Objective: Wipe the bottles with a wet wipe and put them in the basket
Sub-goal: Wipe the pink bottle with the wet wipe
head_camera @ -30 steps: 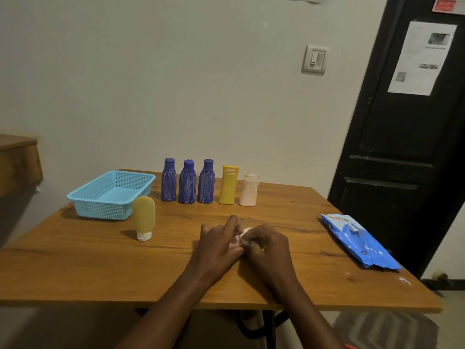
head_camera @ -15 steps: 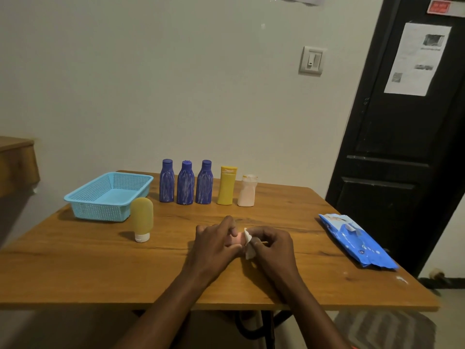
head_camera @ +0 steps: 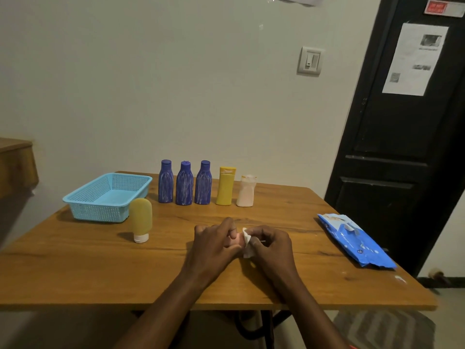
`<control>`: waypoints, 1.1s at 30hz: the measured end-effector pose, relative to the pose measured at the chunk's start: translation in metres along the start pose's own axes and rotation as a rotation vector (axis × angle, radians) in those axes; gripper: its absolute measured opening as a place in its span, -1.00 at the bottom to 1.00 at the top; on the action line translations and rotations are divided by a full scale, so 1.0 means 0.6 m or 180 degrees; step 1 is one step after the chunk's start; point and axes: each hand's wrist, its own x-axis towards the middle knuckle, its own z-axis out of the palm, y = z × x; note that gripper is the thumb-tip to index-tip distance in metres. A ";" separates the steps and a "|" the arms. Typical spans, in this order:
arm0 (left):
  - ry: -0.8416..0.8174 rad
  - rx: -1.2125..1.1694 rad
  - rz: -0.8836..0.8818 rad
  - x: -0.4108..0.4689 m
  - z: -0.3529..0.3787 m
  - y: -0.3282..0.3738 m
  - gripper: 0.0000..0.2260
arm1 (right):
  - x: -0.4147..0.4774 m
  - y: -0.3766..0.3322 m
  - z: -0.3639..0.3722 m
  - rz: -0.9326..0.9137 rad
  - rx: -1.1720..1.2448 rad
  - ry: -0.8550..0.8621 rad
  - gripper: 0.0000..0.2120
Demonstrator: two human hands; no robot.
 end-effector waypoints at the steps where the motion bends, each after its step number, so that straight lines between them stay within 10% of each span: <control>1: -0.0014 0.0018 0.0024 0.000 0.000 0.001 -0.77 | 0.001 0.001 0.001 0.0049 -0.0011 0.0011 -0.80; 22: 0.0034 -0.0010 0.0205 0.000 0.007 -0.009 -0.74 | 0.007 0.006 -0.001 0.0361 0.0048 -0.0291 -0.71; 33: 0.0388 -0.0875 0.0207 0.002 0.004 -0.002 -0.71 | 0.001 -0.007 -0.015 0.0338 0.1356 -0.0370 -0.73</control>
